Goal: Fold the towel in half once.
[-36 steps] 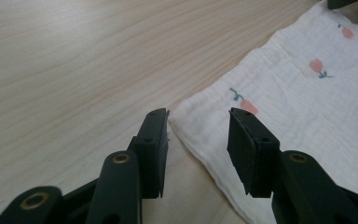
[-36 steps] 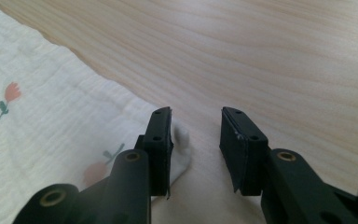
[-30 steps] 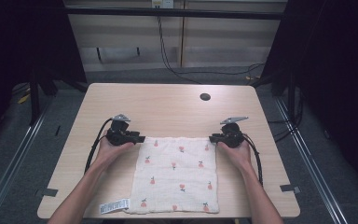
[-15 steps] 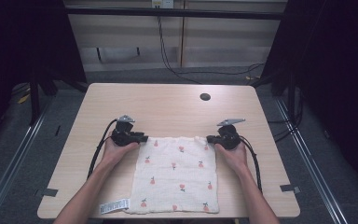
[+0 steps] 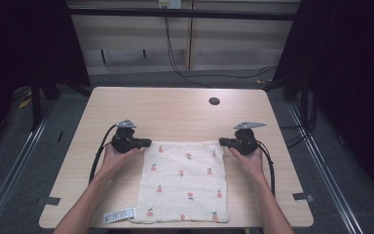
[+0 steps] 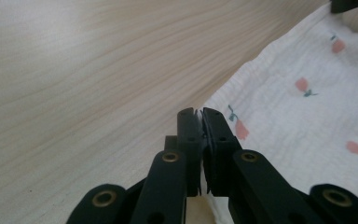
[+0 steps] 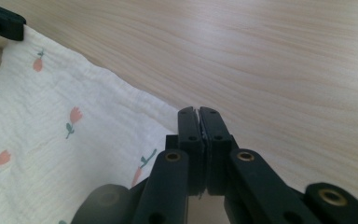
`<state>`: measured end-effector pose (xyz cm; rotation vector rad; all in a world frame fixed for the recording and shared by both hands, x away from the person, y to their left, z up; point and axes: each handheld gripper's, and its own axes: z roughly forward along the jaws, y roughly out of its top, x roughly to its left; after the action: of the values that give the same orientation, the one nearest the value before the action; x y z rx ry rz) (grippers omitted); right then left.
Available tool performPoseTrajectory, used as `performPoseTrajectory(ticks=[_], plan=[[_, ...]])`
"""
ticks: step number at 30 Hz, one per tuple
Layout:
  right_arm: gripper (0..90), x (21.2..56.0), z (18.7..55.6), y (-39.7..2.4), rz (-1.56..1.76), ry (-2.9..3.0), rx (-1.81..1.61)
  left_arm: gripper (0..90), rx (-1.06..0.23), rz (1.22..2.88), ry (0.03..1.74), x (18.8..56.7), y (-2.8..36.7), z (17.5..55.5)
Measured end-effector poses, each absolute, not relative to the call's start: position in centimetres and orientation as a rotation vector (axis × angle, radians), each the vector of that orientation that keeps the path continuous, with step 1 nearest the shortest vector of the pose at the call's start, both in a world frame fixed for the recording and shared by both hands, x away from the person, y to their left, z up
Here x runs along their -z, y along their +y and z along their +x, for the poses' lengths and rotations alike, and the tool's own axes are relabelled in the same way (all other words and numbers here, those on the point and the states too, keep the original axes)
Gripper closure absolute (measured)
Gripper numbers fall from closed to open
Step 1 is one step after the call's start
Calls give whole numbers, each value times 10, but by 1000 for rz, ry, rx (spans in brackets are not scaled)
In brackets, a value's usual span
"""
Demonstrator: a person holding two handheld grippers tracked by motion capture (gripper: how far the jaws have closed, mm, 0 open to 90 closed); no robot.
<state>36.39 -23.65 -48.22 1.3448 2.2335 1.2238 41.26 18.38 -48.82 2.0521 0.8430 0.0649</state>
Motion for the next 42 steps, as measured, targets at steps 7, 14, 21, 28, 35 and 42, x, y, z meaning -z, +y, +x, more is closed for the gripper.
performPoseTrajectory(ticks=[7, 14, 21, 28, 35, 42], plan=[[889, 466, 359, -231, 1307, 2211, -1282, 867, -67, 1995, 813, 475, 186, 404], [885, 453, 352, -234, 1274, 2208, -1347, 867, -55, 1976, 793, 468, 189, 399], [887, 443, 342, -241, 1271, 2203, -1405, 868, -94, 1967, 758, 455, 189, 385], [886, 441, 324, -242, 1245, 2259, -1401, 869, -91, 1996, 692, 448, 189, 368], [889, 430, 305, -248, 1196, 2256, -1437, 868, -125, 1976, 702, 442, 199, 351], [889, 428, 289, -250, 1172, 2269, -1440, 869, -115, 1998, 680, 441, 201, 336]])
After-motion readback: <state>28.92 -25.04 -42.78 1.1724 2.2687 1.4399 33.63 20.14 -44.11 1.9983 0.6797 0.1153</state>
